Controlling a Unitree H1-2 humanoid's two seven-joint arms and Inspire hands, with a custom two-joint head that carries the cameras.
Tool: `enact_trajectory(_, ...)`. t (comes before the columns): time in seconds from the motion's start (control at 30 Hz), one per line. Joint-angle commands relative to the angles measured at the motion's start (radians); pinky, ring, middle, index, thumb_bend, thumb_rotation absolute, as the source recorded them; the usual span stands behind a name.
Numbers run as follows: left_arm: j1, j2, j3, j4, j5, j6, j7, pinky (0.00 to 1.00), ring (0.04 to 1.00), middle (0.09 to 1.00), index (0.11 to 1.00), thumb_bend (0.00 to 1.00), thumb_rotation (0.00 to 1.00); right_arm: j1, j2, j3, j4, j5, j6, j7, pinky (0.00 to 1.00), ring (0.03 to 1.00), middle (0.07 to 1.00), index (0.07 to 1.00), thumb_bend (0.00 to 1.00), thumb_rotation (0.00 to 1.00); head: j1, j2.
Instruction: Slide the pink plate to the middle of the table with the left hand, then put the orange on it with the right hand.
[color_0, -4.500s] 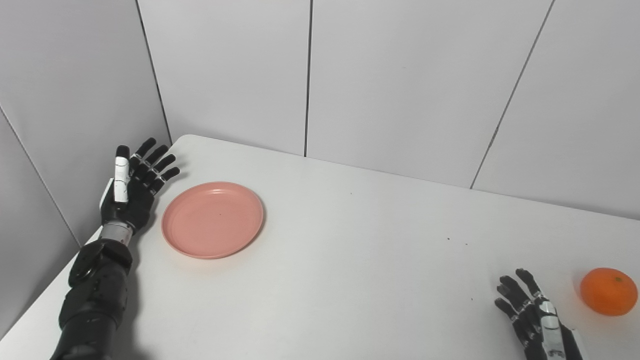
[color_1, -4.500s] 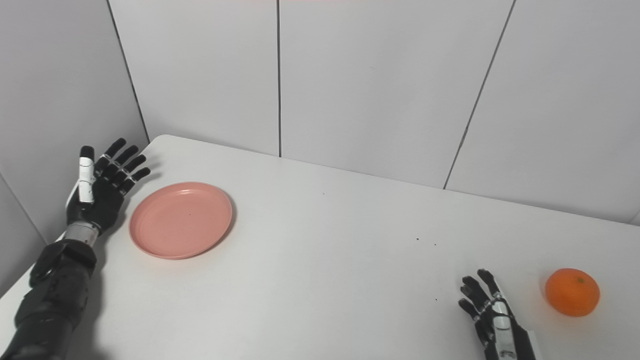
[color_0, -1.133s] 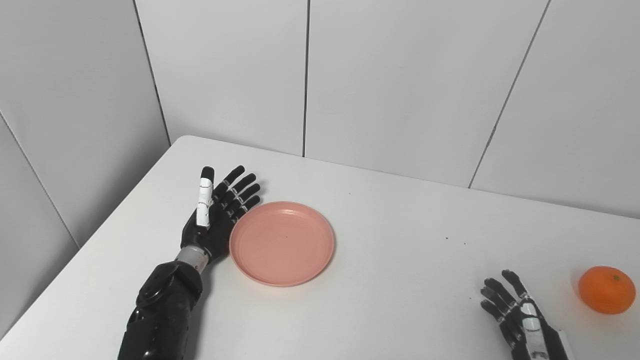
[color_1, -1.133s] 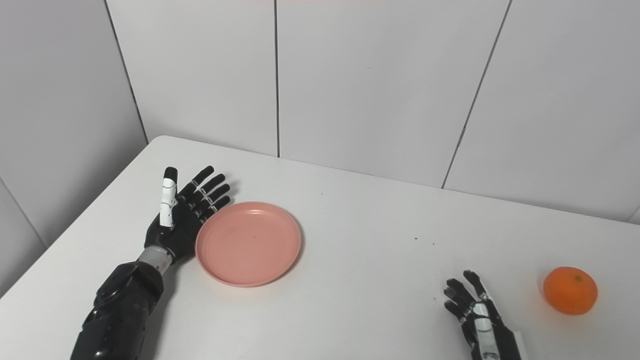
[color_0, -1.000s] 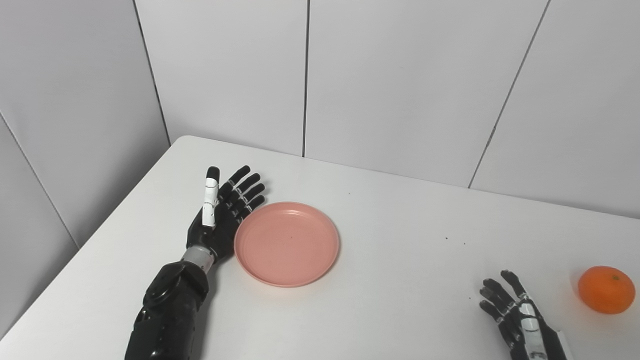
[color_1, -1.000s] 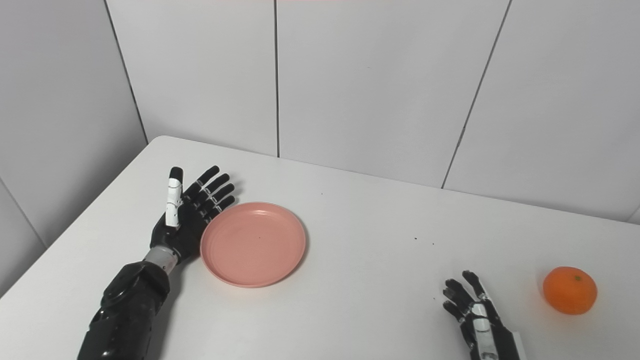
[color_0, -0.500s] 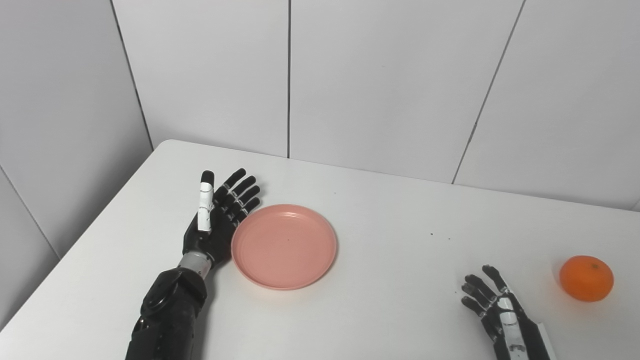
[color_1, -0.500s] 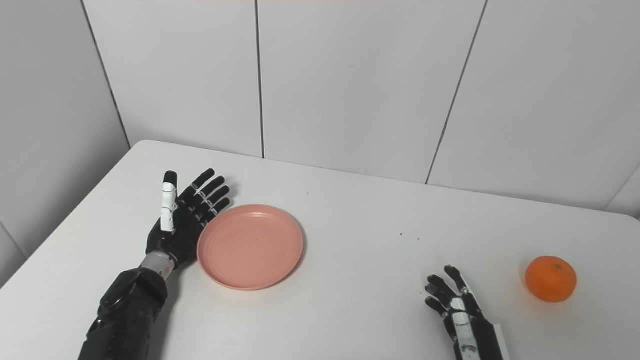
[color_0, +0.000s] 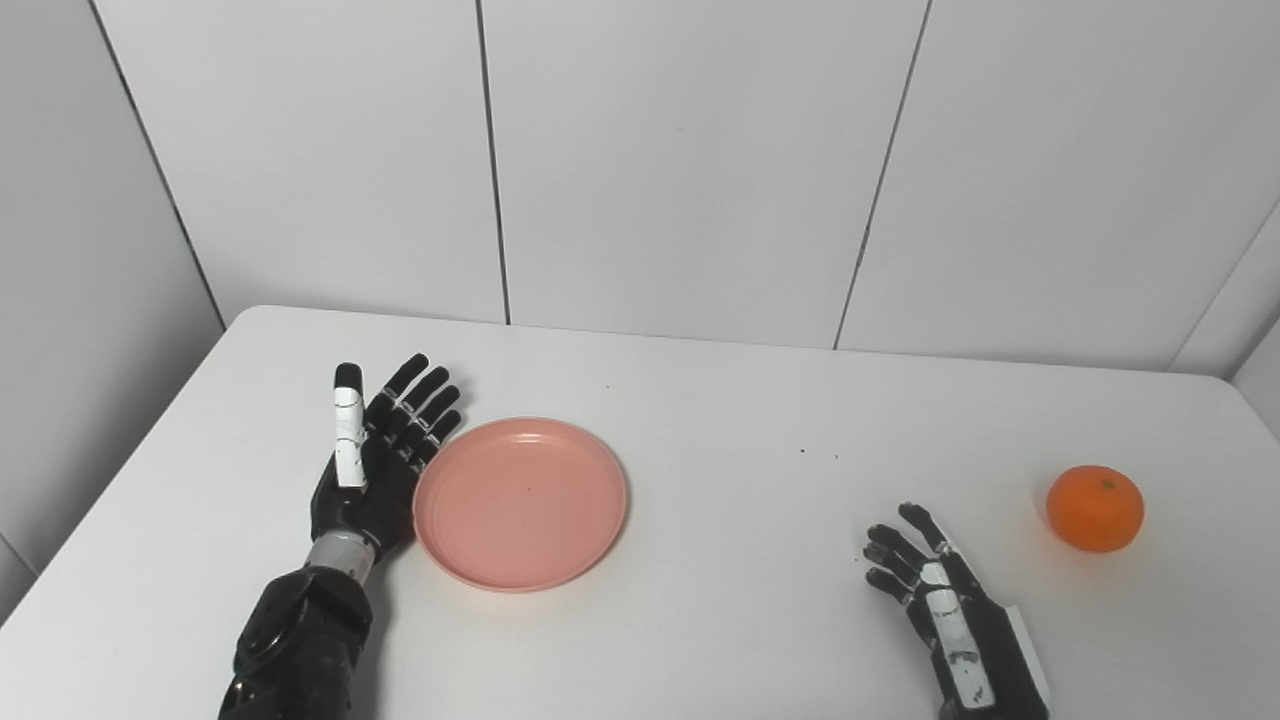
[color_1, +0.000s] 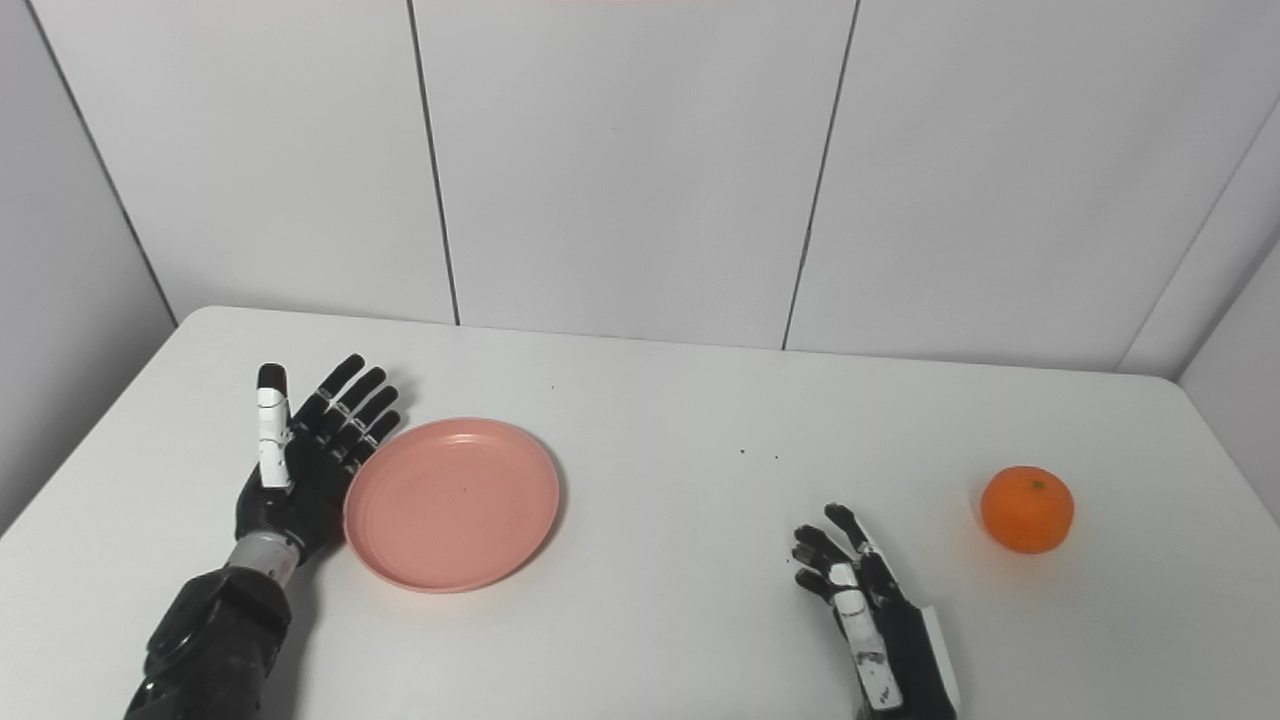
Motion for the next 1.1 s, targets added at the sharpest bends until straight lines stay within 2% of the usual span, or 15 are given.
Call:
enact_trajectory(0.0, 0.012, -0.024, 0.0, -0.014, -0.008, 0.066, 0.042, 0.99, 0.867, 0.812, 0.757, 0.91, 0.8, 0.018, 0.028, 0.035, 0.013, 0.014, 0.09, 0.025, 0.81, 0.814, 0.796, 0.88, 0.87, 0.81, -0.001, 0.002)
enact_trajectory(0.17, 0.016, -0.047, -0.005, -0.034, 0.003, 0.087, 0.072, 1.0, 0.874, 0.817, 0.754, 0.88, 0.8, 0.017, 0.027, 0.039, 0.005, 0.015, 0.104, 0.022, 0.82, 0.816, 0.799, 0.882, 0.86, 0.82, -0.006, 0.007)
enact_trajectory(0.4, 0.032, -0.063, -0.044, -0.02, 0.044, 0.063, 0.077, 0.97, 0.852, 0.799, 0.756, 0.85, 0.84, 0.017, 0.028, 0.043, -0.002, 0.01, 0.117, 0.017, 0.82, 0.814, 0.8, 0.881, 0.85, 0.82, -0.01, 0.011)
enact_trajectory(0.67, 0.029, -0.107, -0.031, 0.006, 0.071, 0.051, 0.114, 0.95, 0.847, 0.806, 0.726, 0.86, 0.82, 0.015, 0.03, 0.049, -0.006, 0.007, 0.128, 0.012, 0.82, 0.814, 0.798, 0.88, 0.85, 0.82, -0.014, 0.014)
enact_trajectory(1.07, 0.02, -0.133, -0.039, 0.032, 0.085, 0.035, 0.104, 0.96, 0.854, 0.816, 0.752, 0.86, 0.84, 0.01, 0.045, 0.061, -0.003, 0.0, 0.131, 0.004, 0.81, 0.813, 0.803, 0.879, 0.88, 0.82, -0.072, 0.017)
